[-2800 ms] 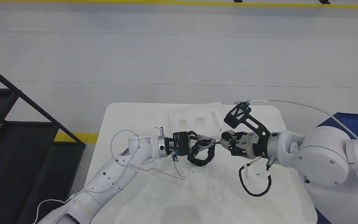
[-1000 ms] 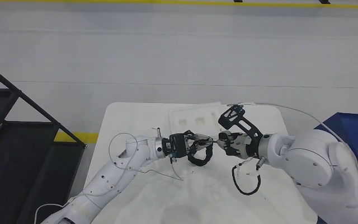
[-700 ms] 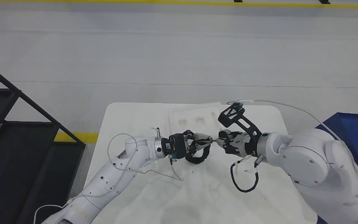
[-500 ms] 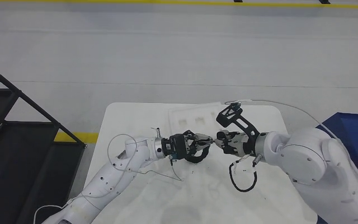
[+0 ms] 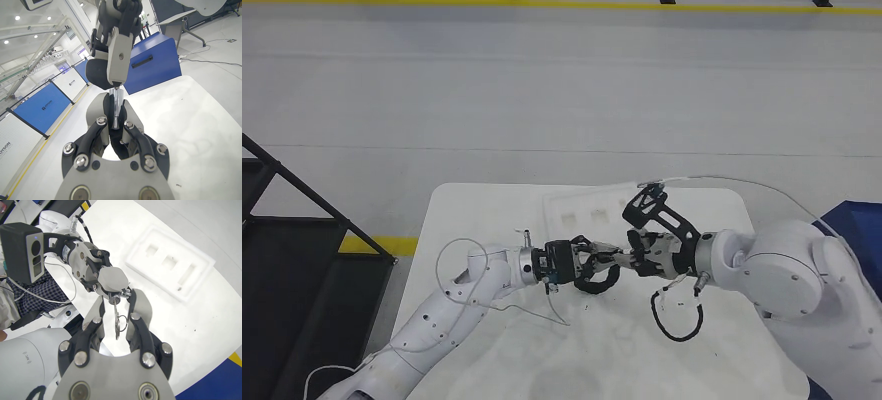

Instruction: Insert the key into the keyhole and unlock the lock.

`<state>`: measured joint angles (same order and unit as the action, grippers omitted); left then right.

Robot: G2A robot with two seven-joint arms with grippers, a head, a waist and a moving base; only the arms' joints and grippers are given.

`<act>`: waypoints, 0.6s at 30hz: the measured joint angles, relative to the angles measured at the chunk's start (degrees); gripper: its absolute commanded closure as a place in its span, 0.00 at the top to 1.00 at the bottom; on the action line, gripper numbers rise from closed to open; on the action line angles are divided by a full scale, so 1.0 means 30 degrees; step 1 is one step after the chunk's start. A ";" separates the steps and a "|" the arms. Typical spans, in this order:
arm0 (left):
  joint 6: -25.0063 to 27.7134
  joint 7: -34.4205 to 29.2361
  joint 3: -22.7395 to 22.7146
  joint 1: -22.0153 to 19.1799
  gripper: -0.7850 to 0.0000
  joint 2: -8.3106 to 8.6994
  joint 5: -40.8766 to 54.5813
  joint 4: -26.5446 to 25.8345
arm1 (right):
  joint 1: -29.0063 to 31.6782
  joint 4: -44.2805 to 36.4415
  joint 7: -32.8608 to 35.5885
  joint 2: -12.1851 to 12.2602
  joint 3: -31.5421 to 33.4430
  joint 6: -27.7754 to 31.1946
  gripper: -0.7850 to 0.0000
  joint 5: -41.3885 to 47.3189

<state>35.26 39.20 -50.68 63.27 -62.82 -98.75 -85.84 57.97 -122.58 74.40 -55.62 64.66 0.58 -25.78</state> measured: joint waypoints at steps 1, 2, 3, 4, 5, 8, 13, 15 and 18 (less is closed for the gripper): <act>0.0155 -0.0014 0.0014 -0.0014 0.00 -0.0020 0.0257 0.0098 | -0.0060 0.0045 -0.0075 0.0012 0.0069 0.0345 1.00 0.0080; 0.0314 -0.0068 0.0029 -0.0037 0.00 -0.0040 0.0494 0.0189 | -0.0113 0.0076 -0.0142 0.0027 0.0136 0.0711 1.00 0.0139; 0.0568 -0.0146 0.0057 -0.0070 0.00 -0.0066 0.0808 0.0298 | -0.0175 0.0113 -0.0242 0.0048 0.0233 0.1228 1.00 0.0220; 0.0776 -0.0192 0.0070 -0.0087 0.00 -0.0087 0.1087 0.0388 | -0.0231 0.0112 -0.0305 0.0069 0.0311 0.1678 1.00 0.0226; 0.0983 -0.0246 0.0071 -0.0103 0.00 -0.0107 0.1406 0.0486 | -0.0279 0.0089 -0.0425 0.0088 0.0388 0.2252 1.00 0.0284; 0.1687 -0.0563 -0.0003 -0.0168 0.00 -0.0165 0.2557 0.0796 | -0.0361 0.0273 -0.0745 0.0187 0.0776 0.4832 1.00 0.1126; 0.3641 -0.1491 -0.0097 -0.0362 0.00 -0.0227 0.4674 0.1135 | 0.0056 0.1075 -0.0786 0.0486 0.1626 1.0109 1.00 0.3178; 0.4487 -0.1936 -0.0116 -0.0417 0.00 -0.0264 0.5735 0.1275 | 0.0317 0.1125 -0.1206 0.0714 0.1960 1.1106 1.00 0.4357; 0.5803 -0.2660 -0.0137 -0.0544 0.00 -0.0312 0.7394 0.1498 | 0.0690 0.0867 -0.1864 0.1192 0.1989 1.1627 1.00 0.3224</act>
<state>52.67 31.22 -51.10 61.63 -63.75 -76.56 -81.34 60.04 -119.98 68.81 -52.04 70.63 35.46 -16.11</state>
